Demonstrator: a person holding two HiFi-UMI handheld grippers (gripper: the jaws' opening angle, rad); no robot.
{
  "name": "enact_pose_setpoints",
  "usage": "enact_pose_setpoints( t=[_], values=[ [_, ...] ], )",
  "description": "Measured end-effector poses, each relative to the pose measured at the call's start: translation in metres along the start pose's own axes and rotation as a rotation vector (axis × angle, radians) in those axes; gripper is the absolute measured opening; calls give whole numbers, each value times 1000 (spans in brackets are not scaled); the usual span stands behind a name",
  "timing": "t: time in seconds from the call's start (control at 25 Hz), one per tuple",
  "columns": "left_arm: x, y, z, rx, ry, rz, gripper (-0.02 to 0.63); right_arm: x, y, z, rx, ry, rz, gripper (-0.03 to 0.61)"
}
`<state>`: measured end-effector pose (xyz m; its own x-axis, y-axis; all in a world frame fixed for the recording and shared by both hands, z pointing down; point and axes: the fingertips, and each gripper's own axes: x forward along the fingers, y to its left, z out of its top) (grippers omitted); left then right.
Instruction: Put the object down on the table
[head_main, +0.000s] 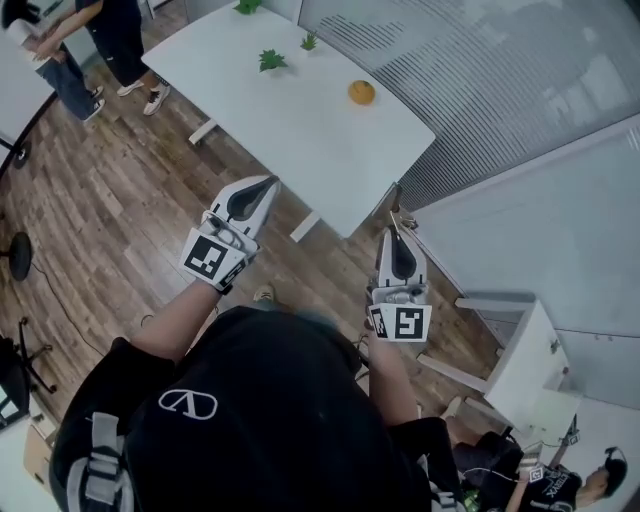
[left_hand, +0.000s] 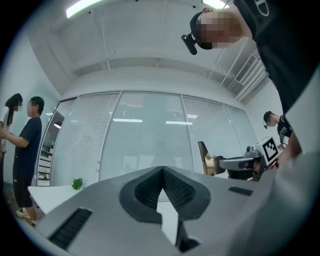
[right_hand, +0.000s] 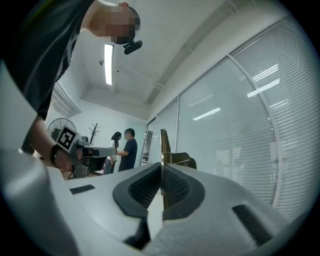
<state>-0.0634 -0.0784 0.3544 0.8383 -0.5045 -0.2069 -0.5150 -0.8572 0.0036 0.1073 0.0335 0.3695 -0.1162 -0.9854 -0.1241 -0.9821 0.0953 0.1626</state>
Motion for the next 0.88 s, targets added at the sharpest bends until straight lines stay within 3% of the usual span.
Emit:
enact_pose_setpoints(
  t=[0.44,0.6,0.88],
  values=[
    [79,51,-24,0,19,87,5,107,-58,-31,30,11,112,6],
    [99,56,-46,-2,79,109,5,131,-75,-44,47,20,173,6],
    [127,57,-54,9,72,162,5,156,-96,-73,92,42,238,6]
  ],
)
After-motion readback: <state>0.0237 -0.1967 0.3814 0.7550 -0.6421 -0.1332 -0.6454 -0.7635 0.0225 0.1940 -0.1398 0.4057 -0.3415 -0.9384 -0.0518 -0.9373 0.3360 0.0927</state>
